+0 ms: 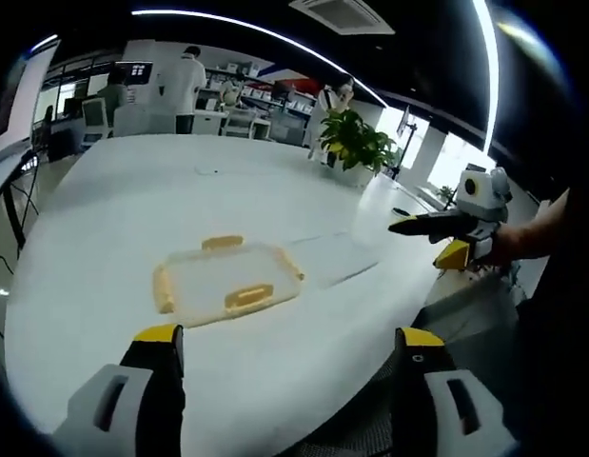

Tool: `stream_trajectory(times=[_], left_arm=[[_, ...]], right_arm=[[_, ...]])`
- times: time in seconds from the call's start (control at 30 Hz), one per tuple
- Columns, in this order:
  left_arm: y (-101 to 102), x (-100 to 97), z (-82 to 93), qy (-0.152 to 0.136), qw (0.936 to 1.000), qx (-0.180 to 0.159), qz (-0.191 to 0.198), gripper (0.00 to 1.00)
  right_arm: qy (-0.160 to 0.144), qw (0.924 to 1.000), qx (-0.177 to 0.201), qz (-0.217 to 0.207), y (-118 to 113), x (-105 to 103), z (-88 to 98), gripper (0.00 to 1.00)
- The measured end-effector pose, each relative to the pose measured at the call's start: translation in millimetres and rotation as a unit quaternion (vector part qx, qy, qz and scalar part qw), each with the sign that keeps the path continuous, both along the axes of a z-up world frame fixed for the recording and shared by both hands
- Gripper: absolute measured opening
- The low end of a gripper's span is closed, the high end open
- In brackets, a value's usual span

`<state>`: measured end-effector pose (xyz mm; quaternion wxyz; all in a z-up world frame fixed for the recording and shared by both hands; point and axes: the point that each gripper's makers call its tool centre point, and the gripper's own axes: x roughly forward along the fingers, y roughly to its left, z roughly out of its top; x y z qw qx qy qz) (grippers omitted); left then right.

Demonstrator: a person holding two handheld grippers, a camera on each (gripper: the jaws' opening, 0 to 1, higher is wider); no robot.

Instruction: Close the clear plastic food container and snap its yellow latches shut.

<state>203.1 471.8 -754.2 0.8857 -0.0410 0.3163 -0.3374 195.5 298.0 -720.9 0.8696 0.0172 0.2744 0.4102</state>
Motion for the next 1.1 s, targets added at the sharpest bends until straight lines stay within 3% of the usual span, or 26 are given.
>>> stream_trajectory(times=[0.43, 0.53, 0.73, 0.8, 0.83, 1.1], left_arm=[[11, 4.1, -8.5, 0.014, 0.999, 0.026, -0.034, 0.85], [12, 7.5, -12.7, 0.019, 0.9986, 0.027, -0.042, 0.85], [13, 13.1, -14.9, 0.012, 0.9966, 0.05, -0.065, 0.84], [14, 14.8, -15.8, 0.012, 0.9956, 0.056, -0.075, 0.85], [14, 15.5, -15.8, 0.012, 0.9954, 0.056, -0.077, 0.86], [14, 19.4, -19.9, 0.02, 0.993, 0.064, -0.098, 0.85]], right_arm=[[0.003, 1.0, -0.001, 0.008, 15, 17, -1.4, 0.73], [-0.003, 0.9987, -0.036, 0.036, 18, 16, -10.5, 0.68], [-0.006, 0.9982, -0.036, 0.047, 27, 21, -10.9, 0.68], [0.005, 0.9987, -0.02, 0.047, 30, 21, -9.3, 0.71], [0.002, 0.9991, 0.01, 0.04, 35, 24, -2.7, 0.74], [-0.002, 0.9987, -0.025, 0.045, 30, 28, -10.6, 0.69]])
